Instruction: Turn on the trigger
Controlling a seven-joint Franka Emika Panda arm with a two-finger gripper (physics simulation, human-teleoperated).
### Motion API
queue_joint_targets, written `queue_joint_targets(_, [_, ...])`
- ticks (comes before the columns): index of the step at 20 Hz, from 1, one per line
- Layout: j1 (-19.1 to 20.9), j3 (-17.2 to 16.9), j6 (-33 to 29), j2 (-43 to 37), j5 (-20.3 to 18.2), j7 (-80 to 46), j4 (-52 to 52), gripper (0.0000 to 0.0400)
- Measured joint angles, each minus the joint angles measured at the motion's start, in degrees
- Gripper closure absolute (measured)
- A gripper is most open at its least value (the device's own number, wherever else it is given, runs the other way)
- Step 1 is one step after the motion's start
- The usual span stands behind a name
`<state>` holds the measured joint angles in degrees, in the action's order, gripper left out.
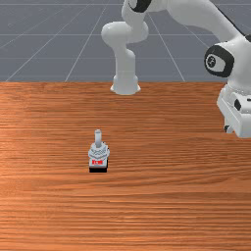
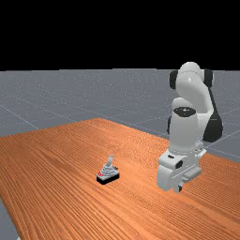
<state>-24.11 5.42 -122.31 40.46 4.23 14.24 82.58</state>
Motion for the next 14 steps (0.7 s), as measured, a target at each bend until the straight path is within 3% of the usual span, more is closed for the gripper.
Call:
queue_joint_targets(3, [0.1, 0.2, -1.2, -0.9, 0.3, 0.7, 1.9, 0.0400])
queue_joint_targets(4, [1.1, 1.4, -5.1, -3.9, -2.0, 1.0, 7.7, 0.0400])
queue_joint_targets(6, [0.2, 1.6, -8.9, -9.9, -1.9, -1.2, 17.7, 0.0400])
queue_joint_targets(7, [-2.8, -0.2, -6.8, -12.6, 2.5, -6.7, 21.3, 0.0400])
queue_joint_targets(11, [-7.1, 1.5, -8.2, -22.6, 5.4, -15.0, 36.2, 0.0400])
queue_joint_targets(12, [-6.6, 2.5, -17.9, -26.5, 3.5, -14.3, 43.4, 0.0400])
queue_joint_targets(14, [-8.5, 3.3, -21.6, -31.4, 7.2, -20.9, 50.7, 0.0400])
